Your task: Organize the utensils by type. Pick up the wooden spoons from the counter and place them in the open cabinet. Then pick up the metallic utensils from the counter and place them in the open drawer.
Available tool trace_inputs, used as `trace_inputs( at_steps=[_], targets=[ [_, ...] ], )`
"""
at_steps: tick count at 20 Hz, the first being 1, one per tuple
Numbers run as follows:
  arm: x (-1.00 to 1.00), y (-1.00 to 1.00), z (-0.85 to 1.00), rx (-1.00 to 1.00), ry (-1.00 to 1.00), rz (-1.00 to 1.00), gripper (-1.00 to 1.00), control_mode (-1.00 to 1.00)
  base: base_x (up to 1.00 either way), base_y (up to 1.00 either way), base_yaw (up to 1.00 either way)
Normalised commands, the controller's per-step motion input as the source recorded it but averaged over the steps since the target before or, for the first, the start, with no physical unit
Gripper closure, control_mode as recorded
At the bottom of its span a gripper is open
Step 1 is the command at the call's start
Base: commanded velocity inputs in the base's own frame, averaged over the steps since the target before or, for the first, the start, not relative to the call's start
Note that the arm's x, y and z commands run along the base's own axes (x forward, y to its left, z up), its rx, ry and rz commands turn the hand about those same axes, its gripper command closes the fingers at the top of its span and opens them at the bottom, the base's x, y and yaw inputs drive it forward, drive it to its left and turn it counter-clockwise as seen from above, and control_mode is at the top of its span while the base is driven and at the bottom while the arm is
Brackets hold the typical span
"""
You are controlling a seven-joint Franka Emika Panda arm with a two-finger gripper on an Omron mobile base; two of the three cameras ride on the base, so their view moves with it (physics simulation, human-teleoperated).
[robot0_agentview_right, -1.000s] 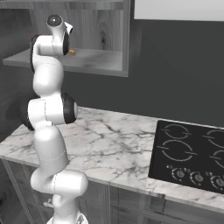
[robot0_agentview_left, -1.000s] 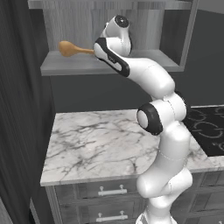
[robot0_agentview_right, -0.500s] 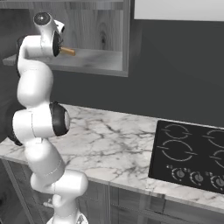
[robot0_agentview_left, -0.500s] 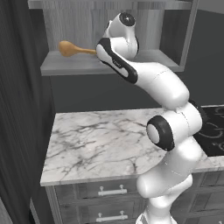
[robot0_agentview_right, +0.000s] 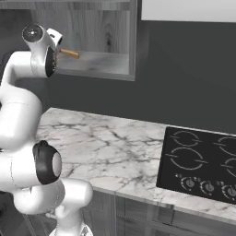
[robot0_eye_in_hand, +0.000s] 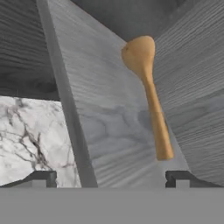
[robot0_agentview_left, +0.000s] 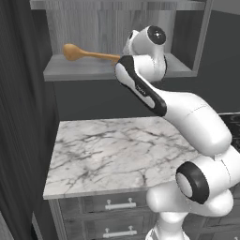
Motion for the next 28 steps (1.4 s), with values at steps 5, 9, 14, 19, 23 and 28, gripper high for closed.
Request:
trace_inputs(
  at_steps=[5,9,14,19,23,28],
  targets=[
    [-1.00,-0.34,0.36,0.25,0.03,-0.46,-1.00,-1.00,0.00,0.00,0.00],
    [-1.00,-0.47,0.20,0.25,0.06,-0.51,-1.00,-1.00,0.00,0.00,0.00],
    [-1.00,-0.37,0.00,0.29,-0.05,-0.38,-1.00,-1.00,0.00,0.00,0.00],
    [-1.00,-0.45,0.00,0.43,-0.05,-0.31,-1.00,-1.00,0.00,0.00,0.00],
    [-0.78,-0.52,-0.02,0.52,-0.03,-0.20,-1.00,-1.00,0.00,0.00,0.00],
    [-0.56,-0.60,-0.19,0.56,-0.08,-0.04,-1.00,-1.00,0.00,0.00,0.00]
  ],
)
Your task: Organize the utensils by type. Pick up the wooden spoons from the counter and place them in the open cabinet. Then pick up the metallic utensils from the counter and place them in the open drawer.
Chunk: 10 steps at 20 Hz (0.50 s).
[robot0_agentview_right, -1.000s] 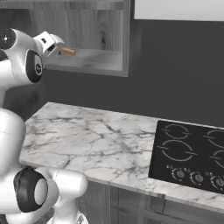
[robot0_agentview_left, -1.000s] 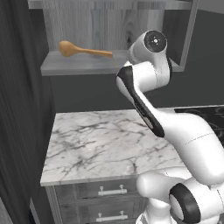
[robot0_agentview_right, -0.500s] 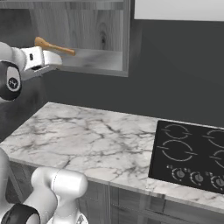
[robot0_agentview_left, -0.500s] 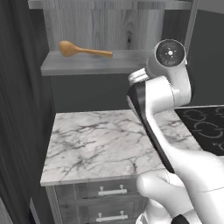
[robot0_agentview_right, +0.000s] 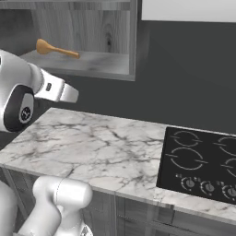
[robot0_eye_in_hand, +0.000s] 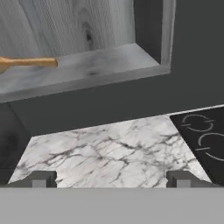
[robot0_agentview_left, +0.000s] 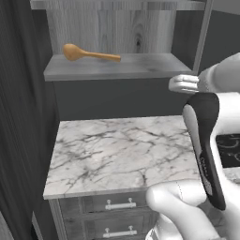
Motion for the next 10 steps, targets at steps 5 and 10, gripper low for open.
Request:
trace_inputs(
  at_steps=[5,10],
  targets=[
    [-0.29,-0.19,-0.24,0.25,-0.07,0.00,-1.00,-1.00,0.00,0.00,0.00],
    [0.02,0.07,-0.15,-0.04,0.01,0.00,-1.00,-1.00,0.00,0.00,0.00]
  ],
)
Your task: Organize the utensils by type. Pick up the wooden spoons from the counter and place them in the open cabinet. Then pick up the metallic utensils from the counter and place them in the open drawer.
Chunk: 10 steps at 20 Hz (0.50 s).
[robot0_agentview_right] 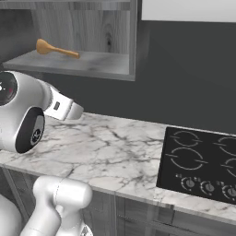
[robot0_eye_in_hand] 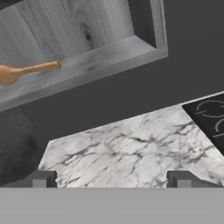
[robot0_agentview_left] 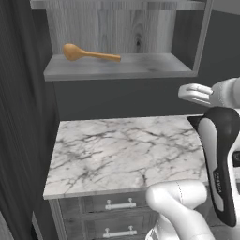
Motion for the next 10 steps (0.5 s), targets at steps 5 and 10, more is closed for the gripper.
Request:
trace_inputs(
  at_steps=[5,10],
  targets=[
    [0.04,0.00,-0.16,-0.12,0.14,0.00,-1.00,-1.00,0.00,0.00,0.00],
    [0.09,0.00,-0.31,-0.10,0.26,0.01,-1.00,-1.00,0.00,0.00,0.00]
  ],
)
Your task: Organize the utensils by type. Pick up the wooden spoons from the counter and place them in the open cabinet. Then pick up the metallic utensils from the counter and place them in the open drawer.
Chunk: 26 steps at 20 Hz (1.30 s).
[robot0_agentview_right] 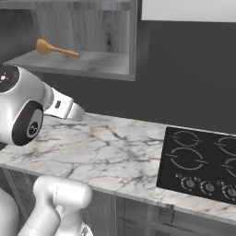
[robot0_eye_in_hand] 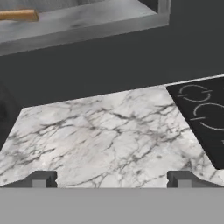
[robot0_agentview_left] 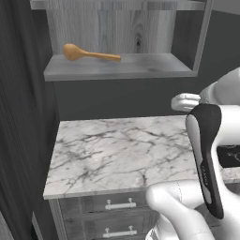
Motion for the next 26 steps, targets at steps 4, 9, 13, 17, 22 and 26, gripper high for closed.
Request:
trace_inputs(
  at_steps=[4,9,13,17,22,26],
  targets=[
    [0.09,0.00,-0.61,-0.04,0.18,0.07,-1.00,-1.00,0.00,0.00,0.00],
    [0.06,0.00,-0.64,-0.03,0.03,0.07,-1.00,-1.00,0.00,0.00,0.00],
    [0.12,0.00,-0.28,-0.03,0.04,0.05,-1.00,-1.00,0.00,0.00,0.00],
    [0.06,0.00,-0.02,0.00,0.07,0.00,-1.00,-1.00,0.00,0.00,0.00],
    [0.00,0.00,0.00,0.00,0.00,0.00,-1.00,-1.00,0.00,0.00,0.00],
    [0.00,0.00,0.00,0.00,0.00,0.00,-1.00,-1.00,0.00,0.00,0.00]
  ],
)
